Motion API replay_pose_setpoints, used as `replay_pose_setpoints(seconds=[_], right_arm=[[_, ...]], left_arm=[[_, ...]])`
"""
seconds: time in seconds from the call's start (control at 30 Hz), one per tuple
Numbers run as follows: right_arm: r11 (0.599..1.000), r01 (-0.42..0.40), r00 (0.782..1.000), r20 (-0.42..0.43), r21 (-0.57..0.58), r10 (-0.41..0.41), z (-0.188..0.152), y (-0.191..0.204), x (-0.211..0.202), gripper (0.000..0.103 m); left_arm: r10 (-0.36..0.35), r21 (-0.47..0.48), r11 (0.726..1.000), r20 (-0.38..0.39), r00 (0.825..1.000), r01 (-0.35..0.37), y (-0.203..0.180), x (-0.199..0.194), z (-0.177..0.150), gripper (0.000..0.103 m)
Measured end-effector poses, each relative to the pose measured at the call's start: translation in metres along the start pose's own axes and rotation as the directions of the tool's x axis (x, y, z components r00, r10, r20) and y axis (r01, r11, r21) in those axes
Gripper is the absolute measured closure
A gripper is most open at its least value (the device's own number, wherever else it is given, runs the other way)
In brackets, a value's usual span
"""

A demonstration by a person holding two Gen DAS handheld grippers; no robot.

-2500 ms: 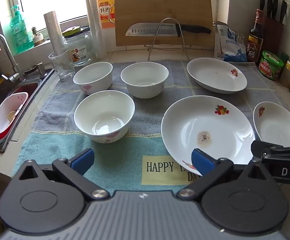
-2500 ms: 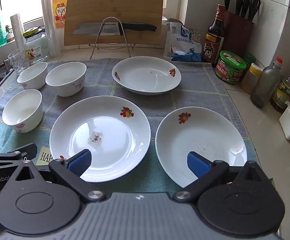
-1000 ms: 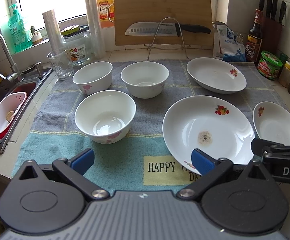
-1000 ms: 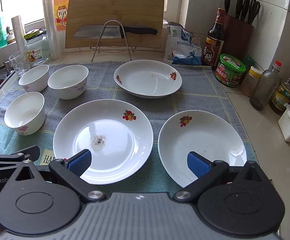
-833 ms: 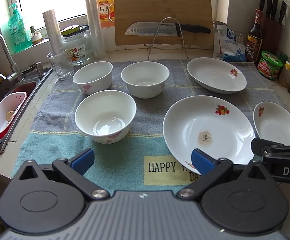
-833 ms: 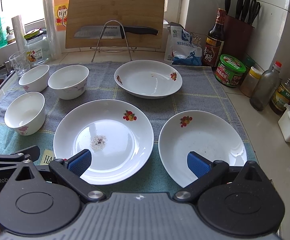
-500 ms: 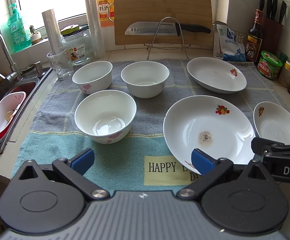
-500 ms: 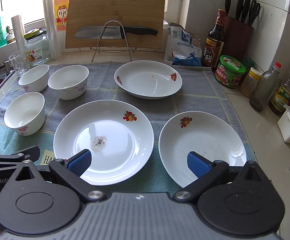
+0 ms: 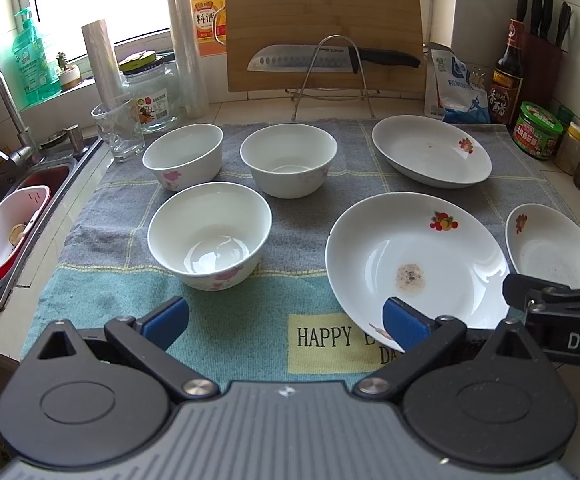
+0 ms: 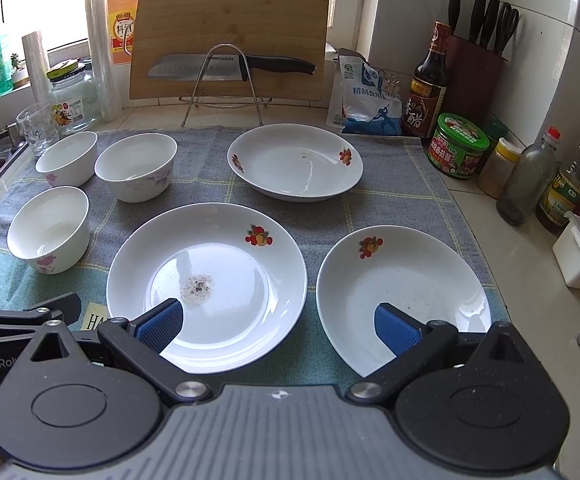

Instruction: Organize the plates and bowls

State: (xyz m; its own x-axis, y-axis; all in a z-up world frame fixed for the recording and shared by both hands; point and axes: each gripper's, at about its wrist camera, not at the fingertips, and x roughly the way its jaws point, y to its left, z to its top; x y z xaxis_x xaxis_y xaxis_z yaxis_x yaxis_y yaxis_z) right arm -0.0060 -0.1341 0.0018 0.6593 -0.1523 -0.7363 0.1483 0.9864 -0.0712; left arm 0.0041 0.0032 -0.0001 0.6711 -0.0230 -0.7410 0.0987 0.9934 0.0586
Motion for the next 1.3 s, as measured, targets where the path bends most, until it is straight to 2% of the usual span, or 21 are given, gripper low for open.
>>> replay_pose_setpoints(seconds=[0.63,0.8,0.93,1.17,1.3], right_arm=[[1.000,0.010,1.000,0.021,0.001,-0.010,0.001,0.006,-0.006,0.000],[1.000,0.016,0.999,0.042,0.006,-0.016,0.001,0.010,-0.010,0.000],[1.000,0.028,0.998,0.062,0.001,-0.028,0.001,0.016,-0.013,0.000],[0.998,0.068,0.991,0.116,0.002,-0.068,-0.003,0.016,-0.021,0.000],[0.994,0.111,0.985,0.134,0.016,-0.112,-0.010,0.008,-0.026,0.000]], left_arm=[[-0.018,0.011,1.000,0.016,1.000,0.017,0.010,-0.002,0.001,0.001],[-0.053,0.017,0.998,0.011,0.999,0.053,0.015,0.001,0.001,0.001],[-0.060,0.040,0.997,0.036,0.998,0.058,0.018,0.000,0.002,0.001],[-0.140,0.073,0.988,0.045,0.989,0.136,0.025,0.005,0.006,0.001],[-0.226,0.095,0.970,0.027,0.974,0.222,0.024,0.012,0.007,0.001]])
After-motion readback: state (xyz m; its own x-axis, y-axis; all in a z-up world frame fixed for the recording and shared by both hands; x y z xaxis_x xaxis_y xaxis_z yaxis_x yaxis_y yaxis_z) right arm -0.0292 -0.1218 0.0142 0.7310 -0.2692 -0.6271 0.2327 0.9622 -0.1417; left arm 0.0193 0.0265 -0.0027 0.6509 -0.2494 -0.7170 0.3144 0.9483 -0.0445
